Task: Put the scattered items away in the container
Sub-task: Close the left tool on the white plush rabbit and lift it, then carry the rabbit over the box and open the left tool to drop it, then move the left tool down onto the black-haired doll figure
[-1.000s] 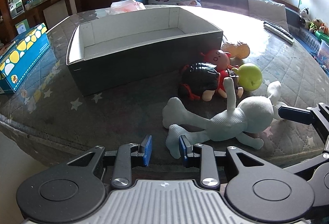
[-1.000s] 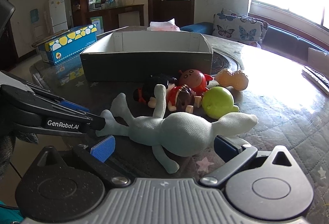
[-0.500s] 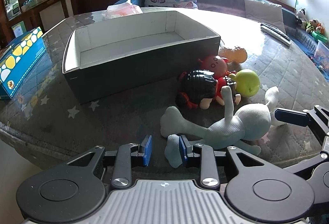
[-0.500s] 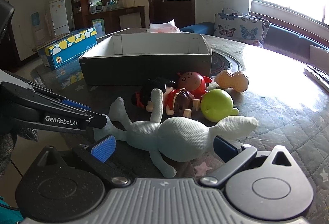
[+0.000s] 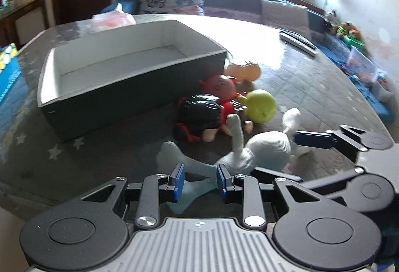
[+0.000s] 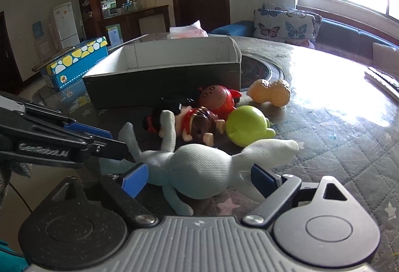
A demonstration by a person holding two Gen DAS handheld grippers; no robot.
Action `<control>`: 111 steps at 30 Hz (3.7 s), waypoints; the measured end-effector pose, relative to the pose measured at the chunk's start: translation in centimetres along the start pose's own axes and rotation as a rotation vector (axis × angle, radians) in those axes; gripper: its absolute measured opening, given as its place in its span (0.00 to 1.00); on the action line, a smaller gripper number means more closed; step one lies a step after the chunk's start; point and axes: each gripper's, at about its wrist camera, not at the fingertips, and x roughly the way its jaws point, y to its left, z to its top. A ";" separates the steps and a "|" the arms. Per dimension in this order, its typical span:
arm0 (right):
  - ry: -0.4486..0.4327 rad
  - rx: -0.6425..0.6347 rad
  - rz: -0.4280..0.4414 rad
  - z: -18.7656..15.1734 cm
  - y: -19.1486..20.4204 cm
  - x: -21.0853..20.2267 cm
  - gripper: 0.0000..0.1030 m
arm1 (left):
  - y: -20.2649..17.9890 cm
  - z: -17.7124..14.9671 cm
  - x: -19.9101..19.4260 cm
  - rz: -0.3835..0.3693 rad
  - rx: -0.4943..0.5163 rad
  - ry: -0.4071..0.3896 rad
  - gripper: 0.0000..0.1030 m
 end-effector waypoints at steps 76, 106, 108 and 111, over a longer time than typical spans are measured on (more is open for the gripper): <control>-0.091 -0.123 0.261 17.5 1.2 9.7 0.41 | 10.1 12.5 3.0 0.020 0.020 -0.227 0.15; -0.089 -0.144 0.142 11.7 0.8 5.7 0.64 | 9.4 10.1 3.1 -0.002 -0.091 -0.150 0.20; -0.094 -0.140 0.139 10.8 0.9 4.9 0.68 | 8.8 9.3 2.2 -0.005 -0.085 -0.159 0.21; -0.101 -0.148 0.127 9.2 1.2 3.6 0.70 | 7.9 8.1 1.1 -0.007 -0.081 -0.165 0.22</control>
